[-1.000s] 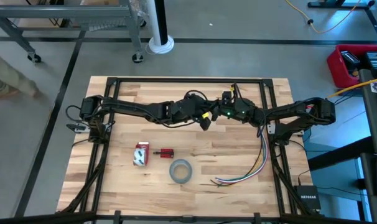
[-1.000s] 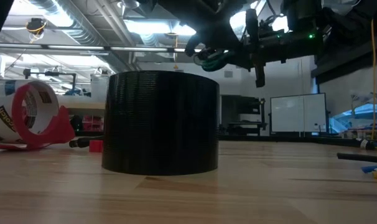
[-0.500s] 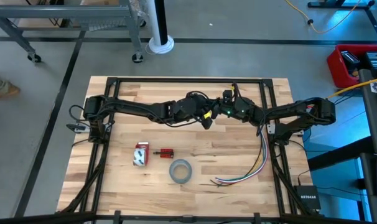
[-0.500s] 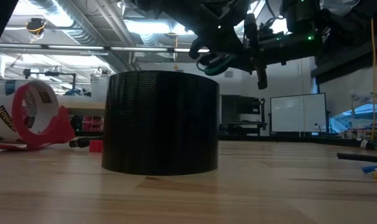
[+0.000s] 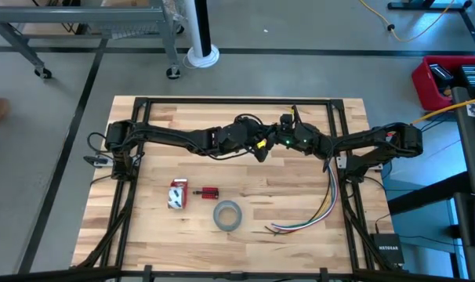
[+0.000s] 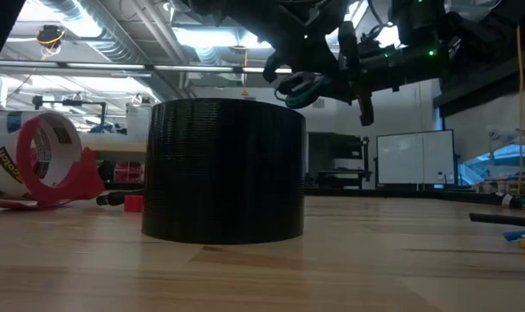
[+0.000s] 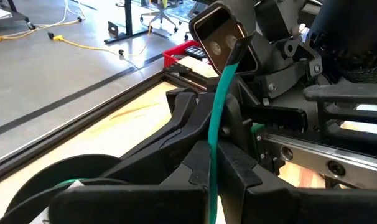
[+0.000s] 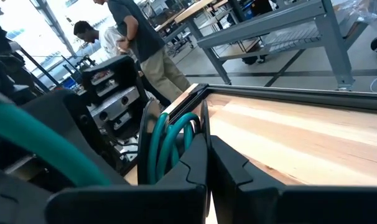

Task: Coil cords
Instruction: Coil the green wire onto the spool

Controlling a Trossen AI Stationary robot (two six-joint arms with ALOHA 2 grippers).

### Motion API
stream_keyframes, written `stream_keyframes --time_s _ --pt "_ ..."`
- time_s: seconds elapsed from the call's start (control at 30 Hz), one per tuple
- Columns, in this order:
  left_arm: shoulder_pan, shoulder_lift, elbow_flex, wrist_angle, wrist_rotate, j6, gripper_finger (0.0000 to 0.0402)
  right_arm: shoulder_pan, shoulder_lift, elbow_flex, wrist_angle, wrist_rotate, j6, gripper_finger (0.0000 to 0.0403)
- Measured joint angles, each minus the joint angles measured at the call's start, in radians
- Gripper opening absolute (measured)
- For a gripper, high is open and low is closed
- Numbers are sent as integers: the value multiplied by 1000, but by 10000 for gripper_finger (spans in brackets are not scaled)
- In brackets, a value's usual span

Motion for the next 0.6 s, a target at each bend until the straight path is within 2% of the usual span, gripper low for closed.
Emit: stream_keyframes --time_s 0.6 --pt "-26 -20 0 9 -41 0 1 0 -1 1 14 -11 11 5"
